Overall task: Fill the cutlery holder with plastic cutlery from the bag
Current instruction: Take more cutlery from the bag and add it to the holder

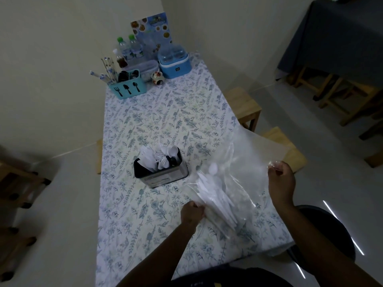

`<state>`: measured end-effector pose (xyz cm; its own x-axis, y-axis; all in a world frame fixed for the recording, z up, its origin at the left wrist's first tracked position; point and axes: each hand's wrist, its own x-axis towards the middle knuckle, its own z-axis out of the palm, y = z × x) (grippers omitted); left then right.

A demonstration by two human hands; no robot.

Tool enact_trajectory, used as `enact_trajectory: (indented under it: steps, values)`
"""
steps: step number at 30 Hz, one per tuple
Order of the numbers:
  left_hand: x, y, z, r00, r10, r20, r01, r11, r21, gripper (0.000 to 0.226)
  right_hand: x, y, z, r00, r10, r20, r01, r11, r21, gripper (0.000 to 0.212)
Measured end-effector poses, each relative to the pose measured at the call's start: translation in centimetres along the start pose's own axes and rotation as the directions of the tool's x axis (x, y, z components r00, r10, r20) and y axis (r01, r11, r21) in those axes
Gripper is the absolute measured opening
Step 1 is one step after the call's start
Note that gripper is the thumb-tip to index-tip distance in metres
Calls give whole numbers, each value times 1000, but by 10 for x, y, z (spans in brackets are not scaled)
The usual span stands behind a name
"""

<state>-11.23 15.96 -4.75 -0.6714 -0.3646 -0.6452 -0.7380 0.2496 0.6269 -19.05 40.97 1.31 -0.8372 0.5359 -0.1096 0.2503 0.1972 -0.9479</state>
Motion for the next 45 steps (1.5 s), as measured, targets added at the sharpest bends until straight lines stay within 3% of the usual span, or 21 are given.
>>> enact_trajectory:
  steps: [2, 6, 10, 15, 18, 21, 24, 27, 33, 35, 39, 45]
  values:
    - [-1, -1, 1, 1000, 1, -11, -1, 1000, -1, 11, 6, 13, -1, 998, 41, -38, -43, 997, -67, 13]
    - [-1, -1, 1, 1000, -9, -26, 8, 999, -45, 15, 5, 34, -3, 999, 41, -18, -44, 972, -230, 37]
    - [-3, -1, 0, 999, -28, -16, 26, 994, -110, 12, -21, 44, 3, 997, 23, 74, 2, 945, -327, 52]
    - [-6, -1, 0, 999, -36, 9, 37, 987, -157, 10, -50, 51, 17, 963, -76, 258, 167, 921, -352, 48]
    - [-6, -3, 0, 999, -43, 33, 47, 986, -160, 6, -69, 53, 28, 883, -149, 444, 334, 865, -374, 38]
    - [-4, -6, 1, 999, -19, 37, 22, 994, -107, 9, -87, 57, 38, 715, -89, 694, 503, 755, -421, 32]
    - [-3, -8, 1, 999, -28, 35, 32, 992, -120, 13, -103, 63, 49, 590, -64, 805, 668, 599, -442, 32]
    - [-3, -8, 2, 998, -50, 44, 58, 978, -198, 14, -106, 64, 57, 533, -63, 844, 764, 463, -449, 19]
    - [-4, -9, -2, 992, -67, 110, 104, 921, -376, 10, -101, 63, 62, 473, -31, 881, 835, 334, -436, 12]
    - [-4, -8, -4, 990, -71, 123, 116, 906, -407, 13, -105, 62, 63, 442, -42, 896, 833, 388, -393, 9]
    - [-2, -4, -5, 981, -95, 168, 162, 877, -452, 14, -106, 67, 61, 493, -42, 869, 735, 555, -390, 16]
    - [1, -1, -8, 978, -119, 170, 187, 857, -481, 27, -103, 62, 60, 470, -5, 883, 689, 626, -364, 25]
